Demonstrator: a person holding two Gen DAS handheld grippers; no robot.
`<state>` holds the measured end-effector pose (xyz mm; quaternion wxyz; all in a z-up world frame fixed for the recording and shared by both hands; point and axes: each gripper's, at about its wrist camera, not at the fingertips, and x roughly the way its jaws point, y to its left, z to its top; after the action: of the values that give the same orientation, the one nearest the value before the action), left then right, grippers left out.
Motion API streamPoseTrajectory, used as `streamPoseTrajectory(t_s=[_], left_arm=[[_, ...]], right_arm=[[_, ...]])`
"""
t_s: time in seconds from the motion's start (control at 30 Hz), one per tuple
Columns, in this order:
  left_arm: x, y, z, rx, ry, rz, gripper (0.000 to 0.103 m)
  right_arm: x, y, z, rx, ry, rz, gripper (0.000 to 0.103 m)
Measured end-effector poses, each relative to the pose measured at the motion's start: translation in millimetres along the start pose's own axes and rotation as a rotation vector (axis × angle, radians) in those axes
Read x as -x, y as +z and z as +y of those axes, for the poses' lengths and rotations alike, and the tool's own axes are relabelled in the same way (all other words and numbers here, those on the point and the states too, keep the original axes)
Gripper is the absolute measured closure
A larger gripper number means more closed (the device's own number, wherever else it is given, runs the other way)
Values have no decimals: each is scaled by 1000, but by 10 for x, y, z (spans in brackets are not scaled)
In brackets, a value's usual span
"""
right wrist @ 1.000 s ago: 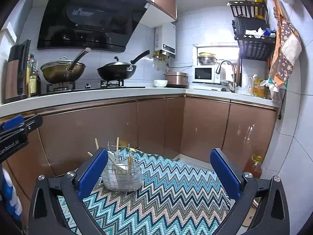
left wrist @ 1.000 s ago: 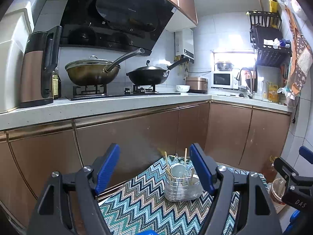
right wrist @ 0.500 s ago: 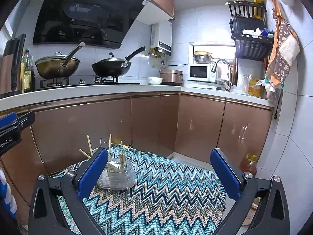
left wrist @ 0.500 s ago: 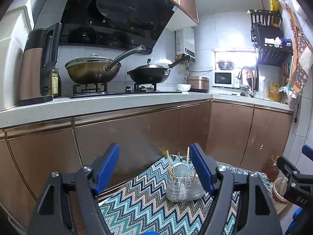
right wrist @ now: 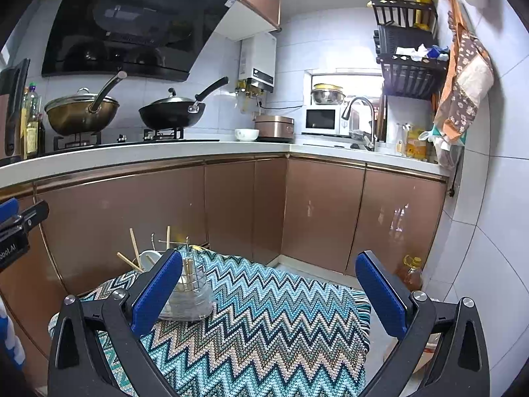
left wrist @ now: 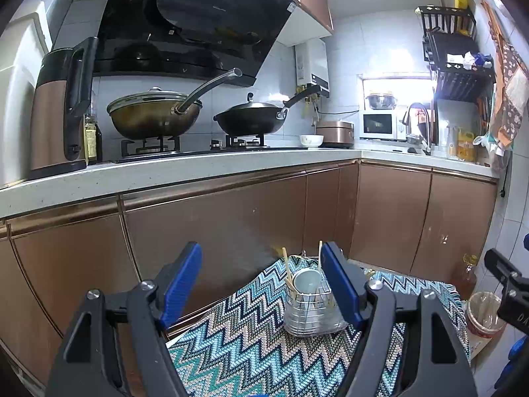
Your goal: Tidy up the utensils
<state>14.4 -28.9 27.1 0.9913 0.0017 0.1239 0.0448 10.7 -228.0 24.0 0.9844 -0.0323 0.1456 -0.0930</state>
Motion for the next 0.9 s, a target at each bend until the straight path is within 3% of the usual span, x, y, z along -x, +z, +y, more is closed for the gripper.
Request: streamPoseTrajectory(t_s=[0.9], left_arm=[[15, -16, 9, 7, 0, -7, 30]], right_arm=[[15, 15, 18, 4, -5, -13, 0]])
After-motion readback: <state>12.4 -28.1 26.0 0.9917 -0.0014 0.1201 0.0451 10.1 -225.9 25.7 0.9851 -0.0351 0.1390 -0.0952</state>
